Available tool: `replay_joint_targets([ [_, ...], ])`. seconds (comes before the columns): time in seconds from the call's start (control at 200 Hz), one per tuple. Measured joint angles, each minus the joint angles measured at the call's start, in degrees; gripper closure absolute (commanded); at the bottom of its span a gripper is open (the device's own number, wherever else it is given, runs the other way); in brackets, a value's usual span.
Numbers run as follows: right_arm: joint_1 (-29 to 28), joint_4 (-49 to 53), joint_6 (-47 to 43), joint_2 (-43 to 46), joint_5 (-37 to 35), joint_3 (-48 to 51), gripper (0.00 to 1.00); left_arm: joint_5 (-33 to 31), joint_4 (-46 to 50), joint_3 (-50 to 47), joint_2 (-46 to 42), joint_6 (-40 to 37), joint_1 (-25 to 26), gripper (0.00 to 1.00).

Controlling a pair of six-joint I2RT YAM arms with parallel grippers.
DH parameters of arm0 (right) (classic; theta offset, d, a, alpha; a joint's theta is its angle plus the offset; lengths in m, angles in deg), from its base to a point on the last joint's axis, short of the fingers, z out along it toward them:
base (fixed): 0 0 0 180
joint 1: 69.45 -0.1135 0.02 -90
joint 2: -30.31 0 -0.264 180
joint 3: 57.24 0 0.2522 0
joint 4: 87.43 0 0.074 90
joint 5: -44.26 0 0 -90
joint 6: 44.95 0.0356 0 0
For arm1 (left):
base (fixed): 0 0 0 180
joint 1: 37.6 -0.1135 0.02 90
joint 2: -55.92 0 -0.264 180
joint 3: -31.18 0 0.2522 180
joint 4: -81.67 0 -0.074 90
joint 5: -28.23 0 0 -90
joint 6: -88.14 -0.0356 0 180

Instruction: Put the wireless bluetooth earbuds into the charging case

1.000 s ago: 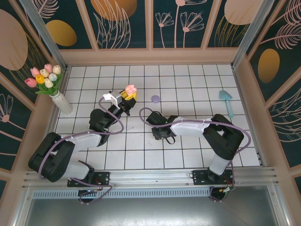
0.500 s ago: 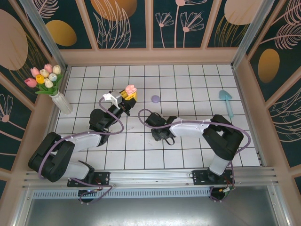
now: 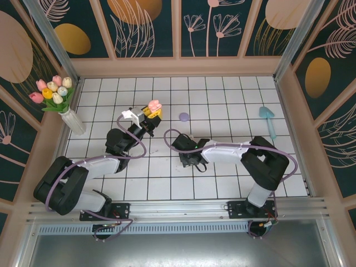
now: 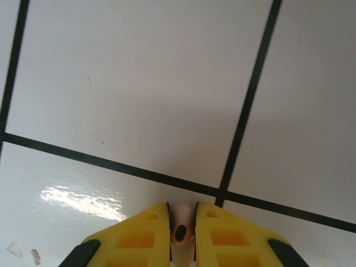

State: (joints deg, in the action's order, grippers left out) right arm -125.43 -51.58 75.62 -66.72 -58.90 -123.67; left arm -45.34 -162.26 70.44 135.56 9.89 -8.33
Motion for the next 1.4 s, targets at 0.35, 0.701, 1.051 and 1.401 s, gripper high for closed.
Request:
replay_joint_targets([
  [0.35,0.2,-4.26,1.22,16.94,-5.51,5.27,0.93,0.44,1.7,0.66,0.0,-0.92,0.0,1.0],
  [0.701,5.31,-11.39,-6.58,30.95,-4.44,-2.75,0.92,8.33,4.26,5.18,0.48,-2.25,0.0,1.0],
  [1.051,13.79,-18.95,-10.54,31.47,3.34,-9.09,0.92,10.29,6.36,9.2,1.75,-2.51,0.0,1.0],
  [1.401,26.62,-17.62,-0.42,21.55,6.62,0.22,0.64,0.81,4.55,6.32,1.77,-1.66,0.0,1.0],
])
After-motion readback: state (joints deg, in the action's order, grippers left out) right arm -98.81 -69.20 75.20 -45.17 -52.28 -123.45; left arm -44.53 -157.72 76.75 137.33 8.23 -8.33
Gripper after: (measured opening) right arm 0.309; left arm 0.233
